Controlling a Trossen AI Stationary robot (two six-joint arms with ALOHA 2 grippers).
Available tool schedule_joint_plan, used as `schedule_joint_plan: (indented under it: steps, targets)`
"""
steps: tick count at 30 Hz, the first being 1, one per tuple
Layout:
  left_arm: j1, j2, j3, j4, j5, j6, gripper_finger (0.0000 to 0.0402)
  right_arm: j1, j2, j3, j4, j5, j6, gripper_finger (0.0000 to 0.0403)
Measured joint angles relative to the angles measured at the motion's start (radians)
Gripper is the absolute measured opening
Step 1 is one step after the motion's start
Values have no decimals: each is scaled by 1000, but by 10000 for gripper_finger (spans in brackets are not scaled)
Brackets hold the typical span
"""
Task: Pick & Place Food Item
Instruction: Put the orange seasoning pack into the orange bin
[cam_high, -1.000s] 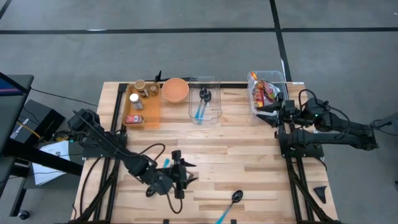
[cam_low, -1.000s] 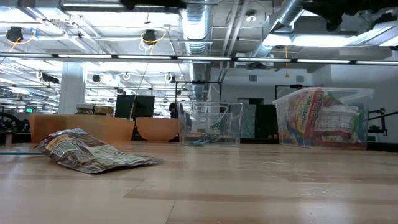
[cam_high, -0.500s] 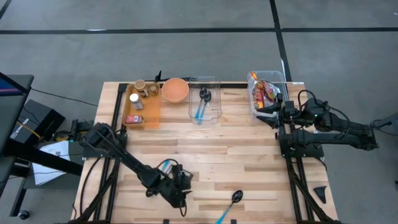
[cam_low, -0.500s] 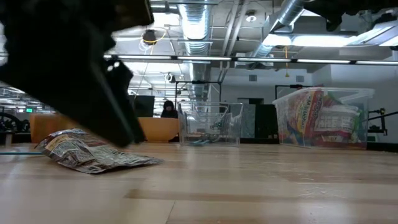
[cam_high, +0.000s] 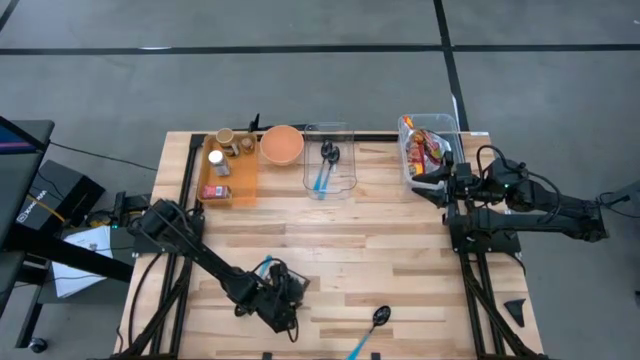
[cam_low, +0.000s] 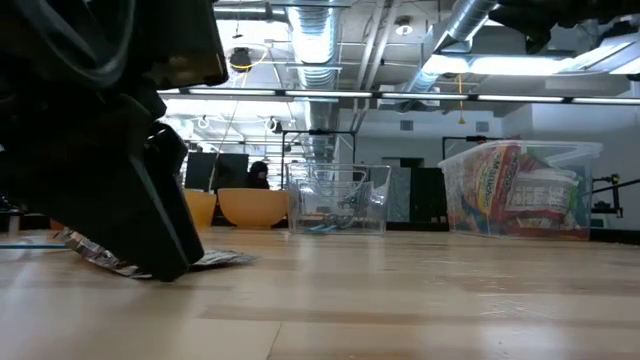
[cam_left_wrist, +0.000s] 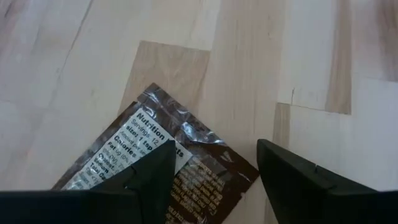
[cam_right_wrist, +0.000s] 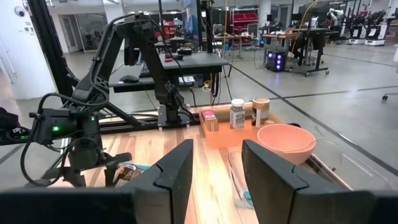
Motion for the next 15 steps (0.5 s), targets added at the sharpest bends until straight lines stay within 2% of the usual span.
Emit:
schedule_joint_plan:
  steps: [5,9,15]
  targets:
    - [4,-3,-72,43,-21,-81,181,0,0,0,-12,0,0,134]
    - [4,-5,-127,132,-45,-106,135,0,0,0,-12,0,0,134]
    - [6,-4,-139,144,-47,-137,64,0,0,0,-12,0,1,134]
